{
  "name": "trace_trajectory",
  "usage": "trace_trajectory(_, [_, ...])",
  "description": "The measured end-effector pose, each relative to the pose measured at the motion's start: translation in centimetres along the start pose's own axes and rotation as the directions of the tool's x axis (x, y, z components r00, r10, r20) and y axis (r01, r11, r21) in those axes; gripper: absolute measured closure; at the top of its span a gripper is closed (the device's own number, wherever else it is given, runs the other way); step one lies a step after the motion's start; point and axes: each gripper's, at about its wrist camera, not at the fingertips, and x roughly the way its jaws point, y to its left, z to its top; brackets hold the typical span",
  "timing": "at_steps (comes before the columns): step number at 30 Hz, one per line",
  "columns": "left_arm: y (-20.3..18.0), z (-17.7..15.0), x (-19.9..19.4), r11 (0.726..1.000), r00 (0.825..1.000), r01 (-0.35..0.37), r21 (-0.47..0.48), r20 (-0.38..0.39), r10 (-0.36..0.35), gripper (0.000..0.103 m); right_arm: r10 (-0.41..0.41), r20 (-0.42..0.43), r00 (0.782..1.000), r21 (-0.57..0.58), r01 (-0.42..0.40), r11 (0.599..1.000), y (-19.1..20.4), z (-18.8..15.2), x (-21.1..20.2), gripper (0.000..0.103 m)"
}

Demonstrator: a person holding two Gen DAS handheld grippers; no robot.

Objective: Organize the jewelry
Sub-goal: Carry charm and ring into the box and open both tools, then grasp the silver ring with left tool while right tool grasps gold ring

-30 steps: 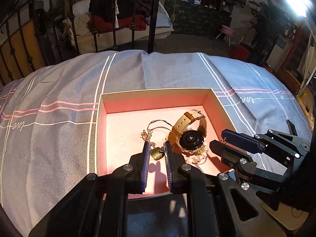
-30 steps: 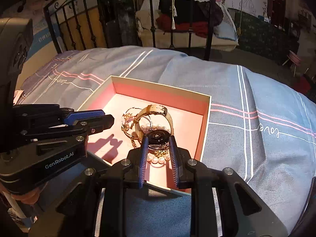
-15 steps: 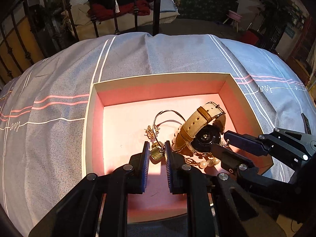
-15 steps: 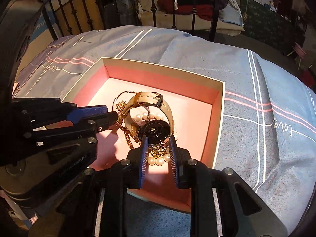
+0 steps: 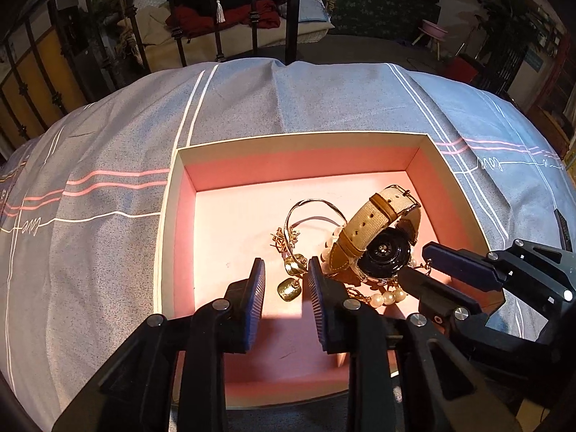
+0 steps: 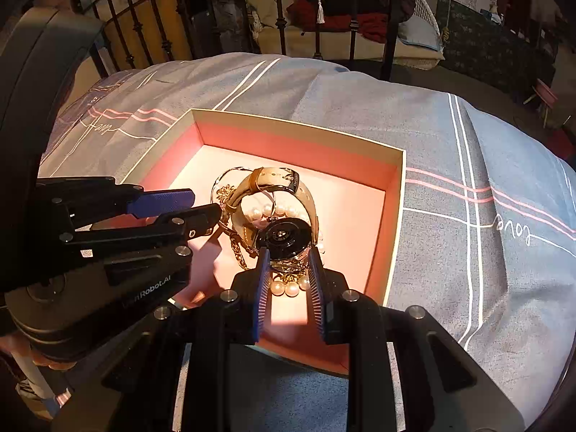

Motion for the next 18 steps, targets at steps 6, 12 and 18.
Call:
trace_trajectory(6, [0.7,0.0,-1.2,0.999,1.0,0.01,-0.035,0.022,-0.009,0.046,0.01,0.031,0.999,0.001,-0.01,1.0,0.2,-0.7,-1.3,0.057])
trace_trajectory(12, [0.9,-1.3,-5.9,0.996,0.989,0.072,-0.046,0.133,-0.065,0.039,0.005,0.155,0.988,0.015,-0.008,1.0,0.6,-3.6,-5.8,0.04])
trace_trajectory(18, [0.0,-7.7,-10.1,0.993,0.968,0.12,0.003,0.221,-0.118,0.032,0.024,0.24,0.97,0.07,-0.042,0.997,1.4,-10.5,-9.0,0.027])
